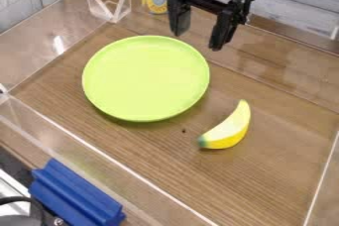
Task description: Put the banana in the green plate
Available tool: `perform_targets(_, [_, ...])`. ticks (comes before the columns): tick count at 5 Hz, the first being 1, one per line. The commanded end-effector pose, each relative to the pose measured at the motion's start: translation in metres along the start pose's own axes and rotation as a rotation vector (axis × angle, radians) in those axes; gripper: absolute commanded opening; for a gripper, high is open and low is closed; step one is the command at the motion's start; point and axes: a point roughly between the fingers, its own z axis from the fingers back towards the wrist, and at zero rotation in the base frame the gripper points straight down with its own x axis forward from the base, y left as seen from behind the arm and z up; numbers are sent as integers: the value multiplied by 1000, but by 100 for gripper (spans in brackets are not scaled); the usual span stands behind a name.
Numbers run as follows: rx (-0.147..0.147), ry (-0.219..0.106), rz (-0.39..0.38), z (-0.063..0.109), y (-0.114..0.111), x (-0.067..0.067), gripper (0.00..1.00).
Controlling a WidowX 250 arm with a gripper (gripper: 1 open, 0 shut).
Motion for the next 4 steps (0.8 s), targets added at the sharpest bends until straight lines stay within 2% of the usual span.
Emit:
perform_targets(1, [0,-7,-110,-5,-12,-6,100])
perform_targets(2, [-2,-24,-228,-18,-27,-17,100])
perform_targets(4, [0,-73,-311,-52,-47,-19,100])
